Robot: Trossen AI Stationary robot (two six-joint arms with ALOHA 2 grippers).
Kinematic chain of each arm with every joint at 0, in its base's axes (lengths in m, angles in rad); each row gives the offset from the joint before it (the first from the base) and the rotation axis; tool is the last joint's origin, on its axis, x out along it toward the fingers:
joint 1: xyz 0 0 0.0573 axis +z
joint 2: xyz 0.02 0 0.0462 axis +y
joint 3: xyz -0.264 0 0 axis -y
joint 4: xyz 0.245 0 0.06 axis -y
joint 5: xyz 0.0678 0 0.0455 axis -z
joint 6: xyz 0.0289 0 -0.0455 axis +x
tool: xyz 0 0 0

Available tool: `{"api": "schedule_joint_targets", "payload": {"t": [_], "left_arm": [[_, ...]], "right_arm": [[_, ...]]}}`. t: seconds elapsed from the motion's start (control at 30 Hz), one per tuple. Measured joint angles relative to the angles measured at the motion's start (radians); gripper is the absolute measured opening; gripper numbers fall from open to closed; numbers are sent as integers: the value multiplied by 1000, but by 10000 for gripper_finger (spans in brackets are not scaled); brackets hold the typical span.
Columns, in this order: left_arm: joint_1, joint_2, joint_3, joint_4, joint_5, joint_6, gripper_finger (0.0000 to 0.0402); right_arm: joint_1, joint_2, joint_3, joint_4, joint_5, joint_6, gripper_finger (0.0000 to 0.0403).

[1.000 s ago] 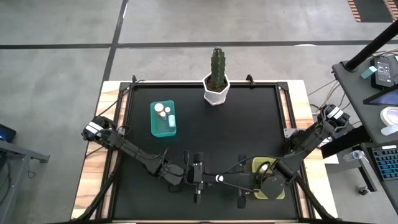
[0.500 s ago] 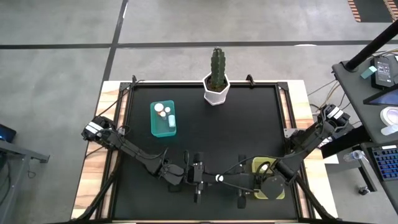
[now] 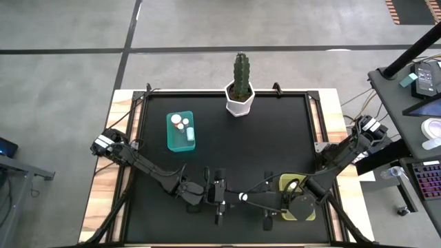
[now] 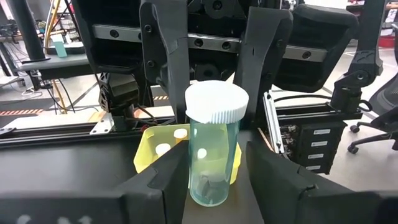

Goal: Pick and place medicine bottles into bin by pill shape (circle, oval)
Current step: Put the blue tablet bottle into the yellow bin

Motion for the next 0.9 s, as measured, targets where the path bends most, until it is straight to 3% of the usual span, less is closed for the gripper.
{"api": "schedule_joint_targets", "payload": {"t": [0.33,0.57,0.9], "left_arm": [[1,-2,0,-11,-8,0,142],[2,-2,-1,-12,-7,7,137],[2,-2,-2,-9,-13,8,69]], "right_arm": [[14,-58,0,-150,-10,77,113],[14,-51,0,-151,-10,83,113],[7,-12,0,-120,-7,94,132]]}}
